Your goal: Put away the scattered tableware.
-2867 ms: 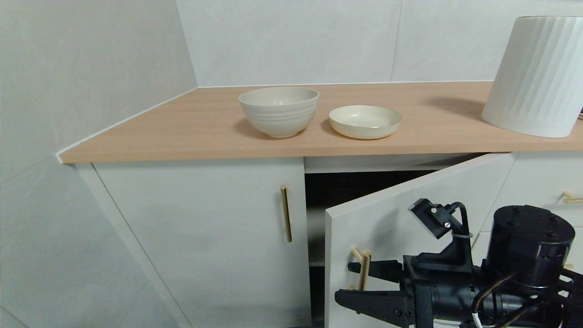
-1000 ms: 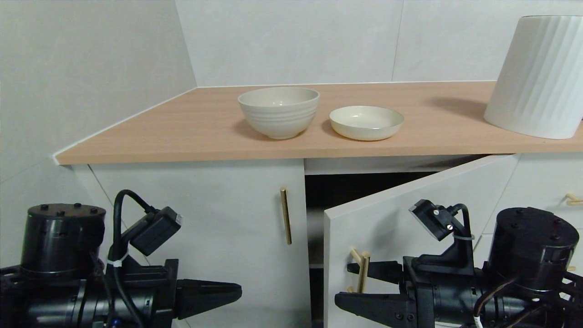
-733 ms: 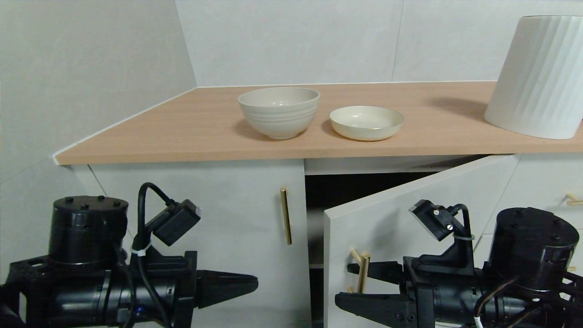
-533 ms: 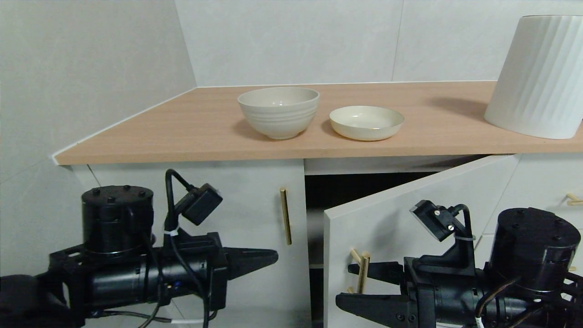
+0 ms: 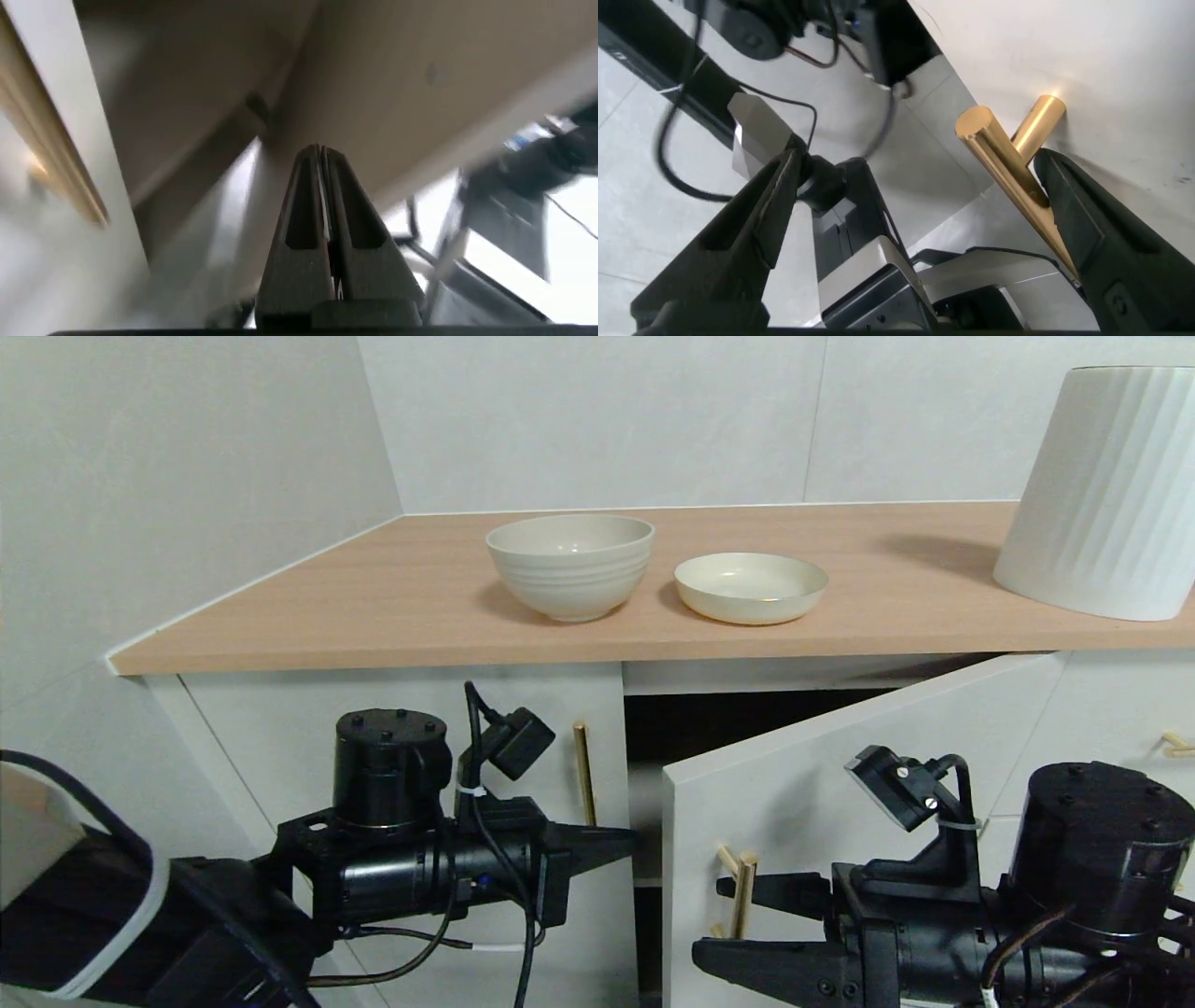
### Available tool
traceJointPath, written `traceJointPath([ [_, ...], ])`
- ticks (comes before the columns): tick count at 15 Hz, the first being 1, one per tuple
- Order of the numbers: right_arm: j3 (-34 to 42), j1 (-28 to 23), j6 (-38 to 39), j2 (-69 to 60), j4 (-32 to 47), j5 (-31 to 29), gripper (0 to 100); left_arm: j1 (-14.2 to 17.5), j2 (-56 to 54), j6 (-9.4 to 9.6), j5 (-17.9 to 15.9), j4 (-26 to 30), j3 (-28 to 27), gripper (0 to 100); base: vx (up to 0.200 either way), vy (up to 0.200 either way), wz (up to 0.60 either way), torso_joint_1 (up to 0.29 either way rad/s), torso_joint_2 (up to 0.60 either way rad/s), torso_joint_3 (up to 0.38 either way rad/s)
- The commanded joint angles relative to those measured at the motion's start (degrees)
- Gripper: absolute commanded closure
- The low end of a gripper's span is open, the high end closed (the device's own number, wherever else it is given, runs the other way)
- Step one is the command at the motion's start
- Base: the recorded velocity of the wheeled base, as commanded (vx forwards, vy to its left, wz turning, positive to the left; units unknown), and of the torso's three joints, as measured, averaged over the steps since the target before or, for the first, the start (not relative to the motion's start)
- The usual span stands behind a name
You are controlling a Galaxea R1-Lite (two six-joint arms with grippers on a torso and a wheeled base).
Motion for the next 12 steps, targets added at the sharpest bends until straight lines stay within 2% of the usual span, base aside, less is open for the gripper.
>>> traceJointPath([
  [1, 0.0, 0.0, 0.0, -0.1, -0.1, 0.0, 0, -0.4, 4.2, -0.70, 1.4, -3.7, 0.1, 100, 0.000, 0.000, 0.00, 0.000, 0.00, 0.000],
  [2, 0.0, 0.0, 0.0, -0.1, -0.1, 0.0, 0, -0.5, 4.7, -1.58, 1.6, -5.4, 0.2, 100, 0.000, 0.000, 0.00, 0.000, 0.00, 0.000],
  [3, 0.0, 0.0, -0.2, -0.2, -0.1, 0.0, 0, -1.4, 5.7, -4.04, 1.6, -9.1, 0.2, 100, 0.000, 0.000, 0.00, 0.000, 0.00, 0.000],
  [5, 0.0, 0.0, -0.3, -0.1, -0.1, -0.2, 0, -2.4, 7.8, -6.24, 1.6, -16.2, 1.1, 100, 0.000, 0.000, 0.00, 0.000, 0.00, 0.000],
  [6, 0.0, 0.0, -0.4, -0.3, -0.1, -0.3, 0, -3.5, 9.8, -6.68, 1.7, -22.2, 2.1, 100, 0.000, 0.000, 0.00, 0.000, 0.00, 0.000],
  [8, 0.0, -0.1, -0.4, -0.8, -0.1, -0.3, 0, -5.4, 13.1, -6.50, 2.4, -26.9, 1.1, 100, 0.000, 0.000, 0.00, 0.000, 0.00, 0.000],
  [12, 0.0, -0.1, -0.4, -1.1, -0.1, -0.9, 0, -7.8, 13.7, -6.33, 2.5, -27.9, 0.1, 100, 0.000, 0.000, 0.00, 0.000, 0.00, 0.000],
])
